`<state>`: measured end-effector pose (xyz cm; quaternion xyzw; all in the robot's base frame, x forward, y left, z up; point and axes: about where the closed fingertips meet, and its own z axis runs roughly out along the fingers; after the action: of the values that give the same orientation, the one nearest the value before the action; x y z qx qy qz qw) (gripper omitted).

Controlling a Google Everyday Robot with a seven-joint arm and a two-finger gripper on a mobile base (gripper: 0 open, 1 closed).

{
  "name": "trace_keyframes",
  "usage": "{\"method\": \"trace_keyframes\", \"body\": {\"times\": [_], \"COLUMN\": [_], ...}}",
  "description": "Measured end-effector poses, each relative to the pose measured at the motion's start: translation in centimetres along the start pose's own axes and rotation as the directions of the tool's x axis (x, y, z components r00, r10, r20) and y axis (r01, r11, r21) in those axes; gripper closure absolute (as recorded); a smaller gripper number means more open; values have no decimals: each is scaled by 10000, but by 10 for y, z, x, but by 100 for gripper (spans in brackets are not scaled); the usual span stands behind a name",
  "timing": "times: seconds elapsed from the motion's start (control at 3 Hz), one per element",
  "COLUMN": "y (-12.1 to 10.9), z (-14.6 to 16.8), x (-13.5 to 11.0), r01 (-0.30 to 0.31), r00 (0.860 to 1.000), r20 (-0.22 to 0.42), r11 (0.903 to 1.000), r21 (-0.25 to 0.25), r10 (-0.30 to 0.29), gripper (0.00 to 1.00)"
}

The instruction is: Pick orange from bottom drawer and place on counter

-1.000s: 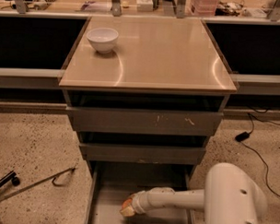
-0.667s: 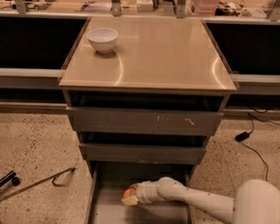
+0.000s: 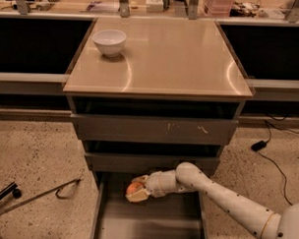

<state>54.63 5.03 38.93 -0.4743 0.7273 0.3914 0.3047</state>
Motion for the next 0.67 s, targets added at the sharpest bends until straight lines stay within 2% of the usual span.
{"method": "trace_keyframes", "body": {"times": [0.33, 0.67], "y": [0, 18], "z": [0, -25], "x": [0, -28], "r01": [1, 229], "r00": [10000, 9988], "r20": [2, 434], "r11": [10000, 9994], "r21": [1, 266], "r10": [-1, -240], "gripper": [100, 100]}}
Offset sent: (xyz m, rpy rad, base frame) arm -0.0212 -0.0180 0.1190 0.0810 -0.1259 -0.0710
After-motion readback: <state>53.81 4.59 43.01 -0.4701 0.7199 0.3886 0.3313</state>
